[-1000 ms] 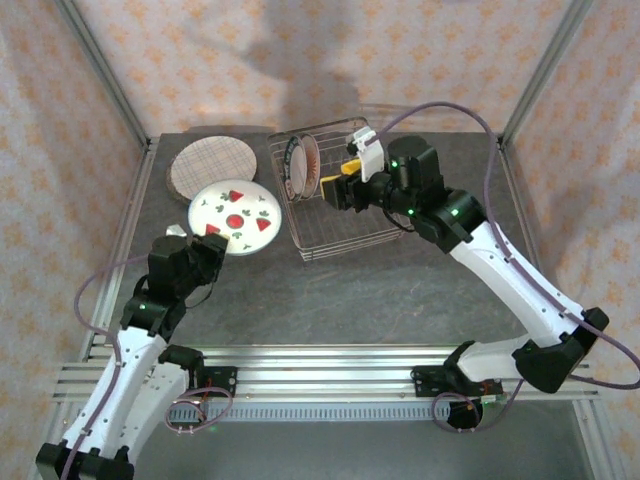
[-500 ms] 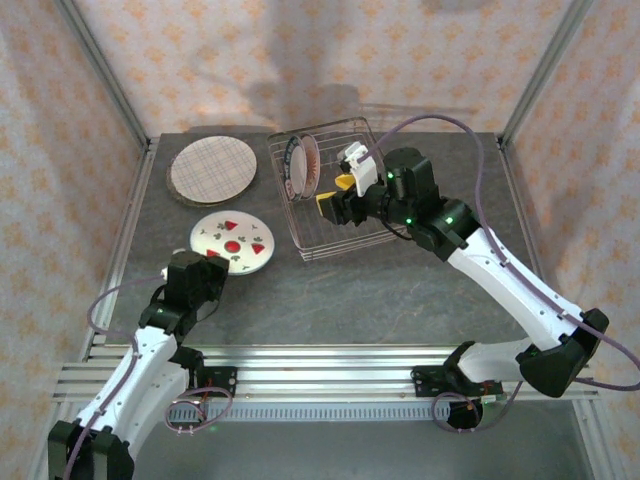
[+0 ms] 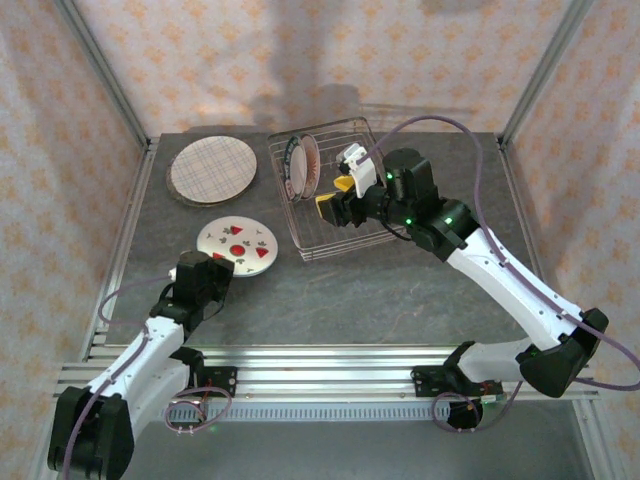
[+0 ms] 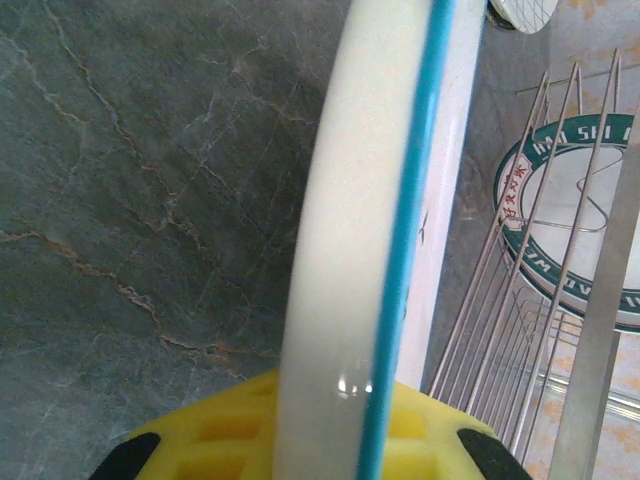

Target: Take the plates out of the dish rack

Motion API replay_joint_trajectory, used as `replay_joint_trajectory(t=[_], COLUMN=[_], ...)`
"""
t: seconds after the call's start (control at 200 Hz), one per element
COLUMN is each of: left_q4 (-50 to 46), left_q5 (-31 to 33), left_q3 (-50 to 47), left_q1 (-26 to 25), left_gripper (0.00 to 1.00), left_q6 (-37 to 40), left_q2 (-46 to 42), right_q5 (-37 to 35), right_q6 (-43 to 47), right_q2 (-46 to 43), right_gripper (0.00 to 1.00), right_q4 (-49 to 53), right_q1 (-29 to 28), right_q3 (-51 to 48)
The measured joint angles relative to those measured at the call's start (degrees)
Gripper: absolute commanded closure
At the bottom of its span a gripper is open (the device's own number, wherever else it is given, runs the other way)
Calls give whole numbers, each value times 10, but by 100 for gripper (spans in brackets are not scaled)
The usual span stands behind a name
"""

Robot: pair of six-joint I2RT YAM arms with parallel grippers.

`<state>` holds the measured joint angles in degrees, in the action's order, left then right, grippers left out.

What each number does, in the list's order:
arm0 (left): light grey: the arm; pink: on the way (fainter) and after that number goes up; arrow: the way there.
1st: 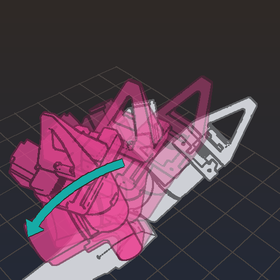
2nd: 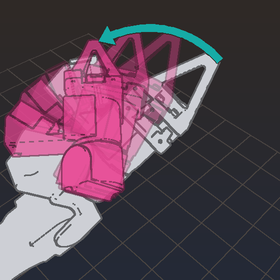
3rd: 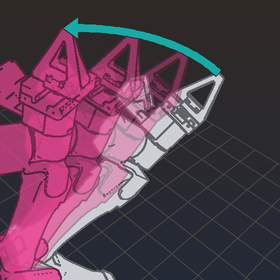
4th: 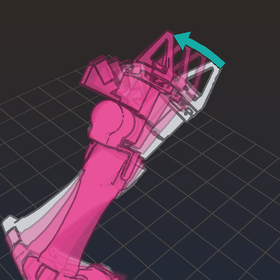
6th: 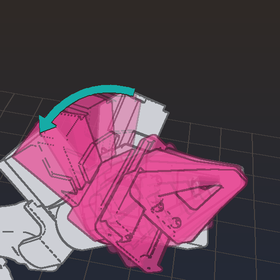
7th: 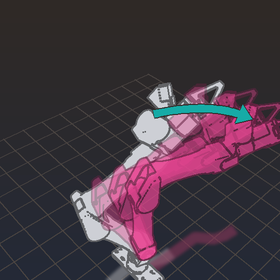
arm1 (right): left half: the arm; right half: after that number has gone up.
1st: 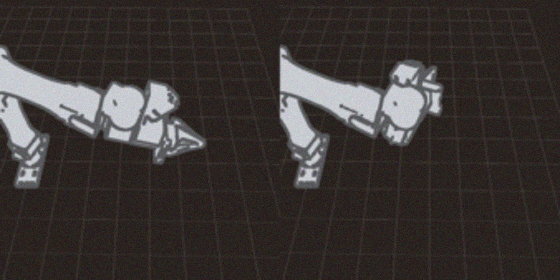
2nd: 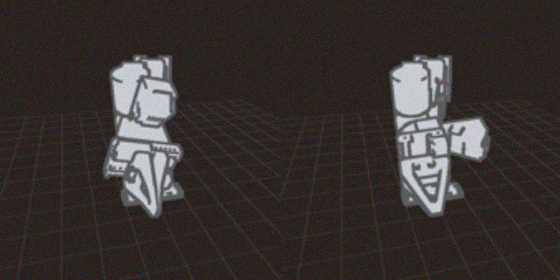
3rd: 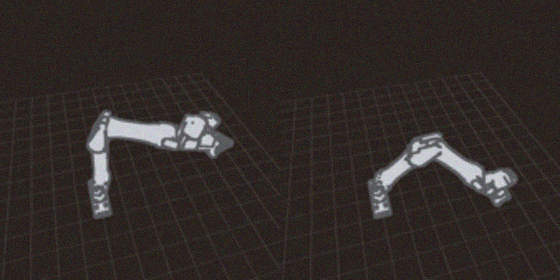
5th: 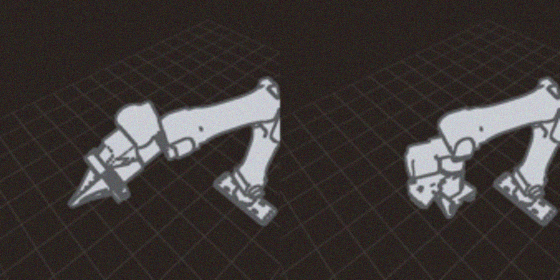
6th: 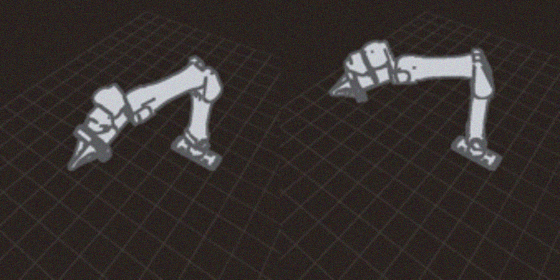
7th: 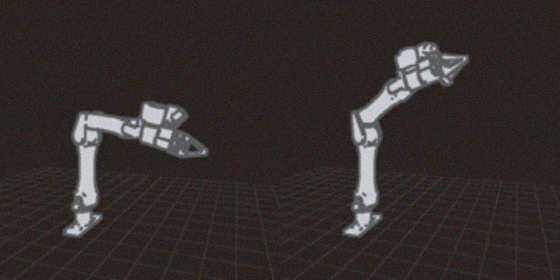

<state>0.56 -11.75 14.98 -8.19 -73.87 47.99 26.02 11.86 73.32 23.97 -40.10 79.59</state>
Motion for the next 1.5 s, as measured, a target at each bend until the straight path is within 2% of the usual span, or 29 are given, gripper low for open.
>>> replay_joint_trajectory(t=[0.776,0.906,1.141,1.286,1.501], left_q4=[79,87,92,91,80], left_q5=[-15,-16,-16,-18,-19], left_q3=[-18,-18,-17,-12,-12], left_q1=[0,0,0,0,1], left_gripper=[100,97,84,70,62], left_q6=[0,0,3,8,16], left_q2=[77,87,96,109,132], right_q5=[2,12,38,44,45], right_q6=[-2,-2,0,4,4], right_q2=[2,3,3,3,5], right_gripper=[38,38,38,38,38], right_q4=[0,0,1,7,9], right_q1=[0,0,0,0,0], right_q3=[0,0,0,0,0])
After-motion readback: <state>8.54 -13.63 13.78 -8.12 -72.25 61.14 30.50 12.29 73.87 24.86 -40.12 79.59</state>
